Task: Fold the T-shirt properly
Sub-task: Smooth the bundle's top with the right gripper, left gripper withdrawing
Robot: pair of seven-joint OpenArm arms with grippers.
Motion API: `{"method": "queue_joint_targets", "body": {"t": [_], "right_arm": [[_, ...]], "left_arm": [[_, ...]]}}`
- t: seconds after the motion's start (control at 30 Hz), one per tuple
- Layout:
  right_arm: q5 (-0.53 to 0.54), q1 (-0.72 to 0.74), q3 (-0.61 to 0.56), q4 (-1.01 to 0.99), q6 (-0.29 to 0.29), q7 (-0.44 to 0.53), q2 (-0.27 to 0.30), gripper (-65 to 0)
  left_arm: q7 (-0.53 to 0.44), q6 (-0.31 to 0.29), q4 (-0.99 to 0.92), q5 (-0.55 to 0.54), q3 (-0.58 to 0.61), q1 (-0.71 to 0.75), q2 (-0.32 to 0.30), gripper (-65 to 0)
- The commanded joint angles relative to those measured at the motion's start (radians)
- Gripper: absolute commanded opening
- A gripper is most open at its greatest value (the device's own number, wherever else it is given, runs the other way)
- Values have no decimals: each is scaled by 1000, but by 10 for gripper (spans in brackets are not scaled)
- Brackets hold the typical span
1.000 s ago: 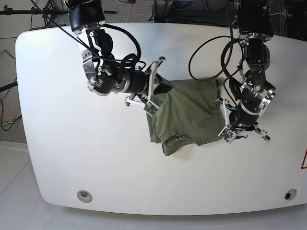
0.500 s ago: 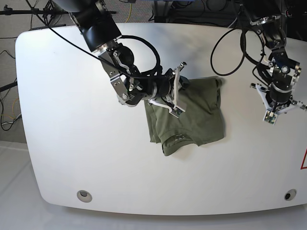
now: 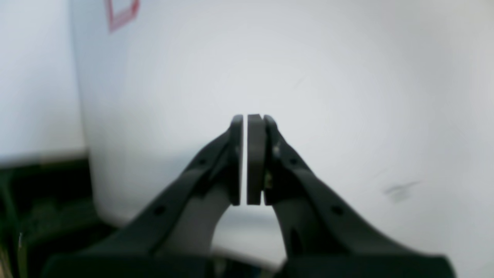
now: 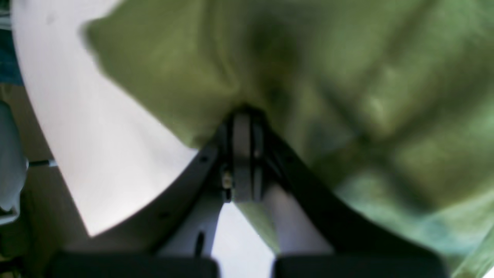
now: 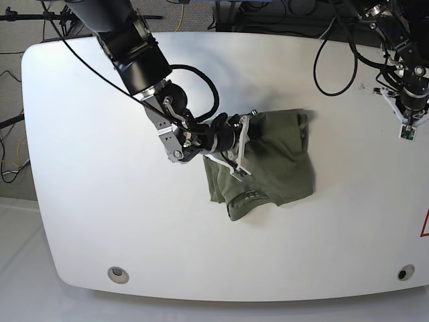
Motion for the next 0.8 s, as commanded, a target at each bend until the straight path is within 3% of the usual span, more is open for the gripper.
{"method": "queue_joint_targets", "body": {"t": [0.0,0.37,0.63,0.77], "right_arm": [[15,58,3,-35,6,48,-9,-650],[15,158,3,-139,6,109,-31,-650],[23,189,7,-124,6,99,-51,-650],[23,178,19,-26,1,59,-46,-650]], "left_arm": [[-17,9,17,1,-51,-11,13,-650],[-17,9,15,3,-162,2,20,-650],[-19,9,15,3,-170,21,16,-650],[-19,9,17,1,-208,21,16,-650]]}}
